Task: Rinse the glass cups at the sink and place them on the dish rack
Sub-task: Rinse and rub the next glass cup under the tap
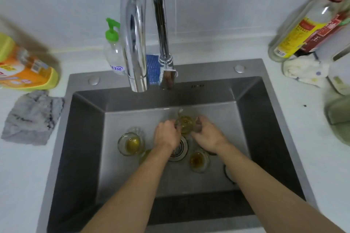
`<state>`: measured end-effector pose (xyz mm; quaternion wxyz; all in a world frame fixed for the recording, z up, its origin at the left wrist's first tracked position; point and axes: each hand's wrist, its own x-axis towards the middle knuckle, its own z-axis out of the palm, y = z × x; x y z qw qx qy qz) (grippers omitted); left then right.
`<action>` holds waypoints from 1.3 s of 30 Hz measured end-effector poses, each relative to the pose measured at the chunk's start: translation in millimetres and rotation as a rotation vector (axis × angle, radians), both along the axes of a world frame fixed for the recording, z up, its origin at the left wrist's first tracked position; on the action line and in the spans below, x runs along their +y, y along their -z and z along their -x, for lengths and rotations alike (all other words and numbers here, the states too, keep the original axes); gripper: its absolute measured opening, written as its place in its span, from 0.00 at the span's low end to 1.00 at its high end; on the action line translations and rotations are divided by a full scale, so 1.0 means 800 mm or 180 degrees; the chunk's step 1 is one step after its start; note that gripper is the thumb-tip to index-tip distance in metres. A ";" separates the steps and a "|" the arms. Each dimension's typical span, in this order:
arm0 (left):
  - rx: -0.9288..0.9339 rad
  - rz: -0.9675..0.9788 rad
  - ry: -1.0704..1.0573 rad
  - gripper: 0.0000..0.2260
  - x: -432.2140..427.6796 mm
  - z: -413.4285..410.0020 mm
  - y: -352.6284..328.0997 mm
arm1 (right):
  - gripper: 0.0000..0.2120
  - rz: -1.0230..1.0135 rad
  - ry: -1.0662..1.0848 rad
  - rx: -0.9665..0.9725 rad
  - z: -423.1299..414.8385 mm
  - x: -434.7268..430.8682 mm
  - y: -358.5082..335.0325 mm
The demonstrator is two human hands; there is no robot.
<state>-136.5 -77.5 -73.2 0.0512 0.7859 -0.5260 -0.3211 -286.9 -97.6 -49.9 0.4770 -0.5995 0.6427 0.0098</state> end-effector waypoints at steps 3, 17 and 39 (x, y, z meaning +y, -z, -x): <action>0.0250 0.0209 -0.0277 0.08 0.017 -0.020 -0.035 | 0.17 0.0141 0.0124 -0.0068 -0.012 0.008 -0.023; 0.1051 0.0734 -0.1244 0.12 0.072 -0.116 -0.160 | 0.26 0.0991 0.0420 -0.0841 -0.101 -0.023 -0.184; 0.2135 0.0493 -0.2394 0.20 0.092 -0.039 -0.173 | 0.32 -0.0126 0.1145 -0.1641 -0.098 0.097 -0.145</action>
